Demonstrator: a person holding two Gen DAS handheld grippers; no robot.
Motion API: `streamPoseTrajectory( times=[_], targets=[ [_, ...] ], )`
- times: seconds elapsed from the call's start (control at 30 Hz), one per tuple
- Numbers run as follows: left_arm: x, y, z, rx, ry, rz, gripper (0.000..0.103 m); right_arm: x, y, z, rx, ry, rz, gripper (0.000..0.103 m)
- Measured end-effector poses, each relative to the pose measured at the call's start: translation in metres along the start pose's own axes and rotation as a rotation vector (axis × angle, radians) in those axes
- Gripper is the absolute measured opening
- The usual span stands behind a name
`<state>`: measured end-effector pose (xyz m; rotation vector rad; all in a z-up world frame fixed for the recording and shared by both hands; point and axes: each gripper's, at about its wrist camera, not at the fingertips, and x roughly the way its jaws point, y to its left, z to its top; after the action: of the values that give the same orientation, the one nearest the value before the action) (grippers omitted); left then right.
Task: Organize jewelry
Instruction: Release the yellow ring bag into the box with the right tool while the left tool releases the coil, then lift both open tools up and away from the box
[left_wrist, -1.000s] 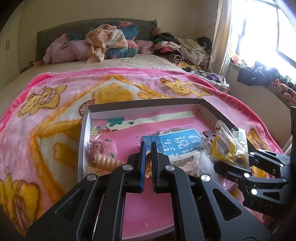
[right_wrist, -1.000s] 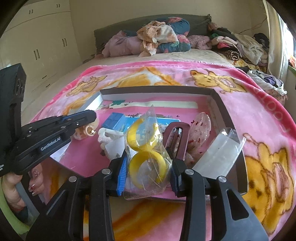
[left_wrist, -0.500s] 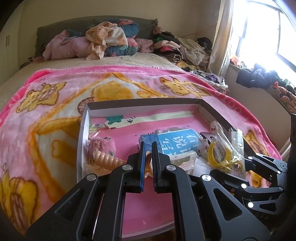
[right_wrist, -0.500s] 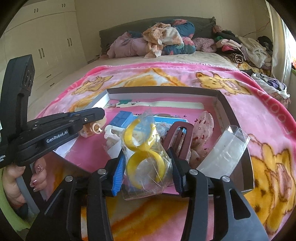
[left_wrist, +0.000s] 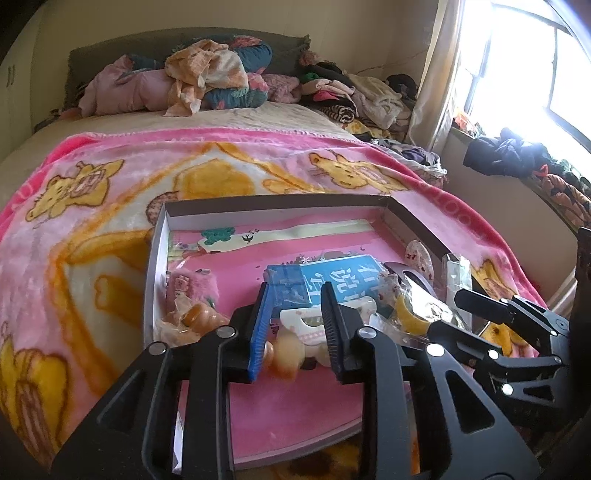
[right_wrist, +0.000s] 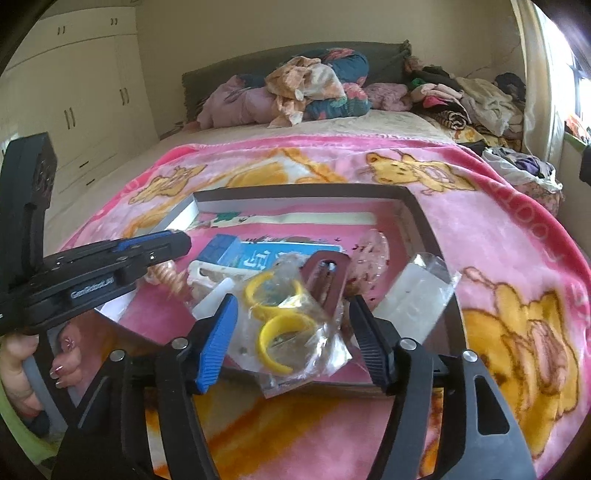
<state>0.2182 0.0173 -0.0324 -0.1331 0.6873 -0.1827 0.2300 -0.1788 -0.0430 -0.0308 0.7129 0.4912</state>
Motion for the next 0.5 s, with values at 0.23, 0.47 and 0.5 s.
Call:
streamPoseTrajectory(
  times=[0.23, 0.47, 0.5],
  targets=[
    [-0.008, -0.003, 0.000, 0.000, -0.010, -0.005, 0.041, -0.012, -0.004, 0.000, 0.009, -0.024, -0.019, 0.072],
    [-0.023, -0.006, 0.002, -0.002, -0.034, -0.005, 0.071, -0.028, -0.007, -0.005, 0.028, -0.046, -0.031, 0.084],
    [-0.025, -0.007, 0.002, -0.003, -0.037, -0.005, 0.074, -0.031, -0.008, -0.006, 0.036, -0.051, -0.026, 0.086]
  ],
)
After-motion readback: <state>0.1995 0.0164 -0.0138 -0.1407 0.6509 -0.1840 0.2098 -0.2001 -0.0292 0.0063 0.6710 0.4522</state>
